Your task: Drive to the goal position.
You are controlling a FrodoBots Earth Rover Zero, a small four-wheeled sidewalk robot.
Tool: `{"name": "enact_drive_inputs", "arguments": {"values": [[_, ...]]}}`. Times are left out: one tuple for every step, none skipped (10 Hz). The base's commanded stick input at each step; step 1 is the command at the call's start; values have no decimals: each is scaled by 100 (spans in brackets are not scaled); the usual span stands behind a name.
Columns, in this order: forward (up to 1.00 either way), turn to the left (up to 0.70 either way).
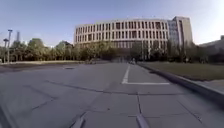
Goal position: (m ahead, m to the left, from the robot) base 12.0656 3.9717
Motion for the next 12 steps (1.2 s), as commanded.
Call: {"name": "enact_drive_inputs", "arguments": {"values": [[60,-15],[60,-15],[60,-15],[60,-15],[60,-14],[60,-2],[60,0],[60,0],[60,0],[60,0],[60,0],[60,0]]}}
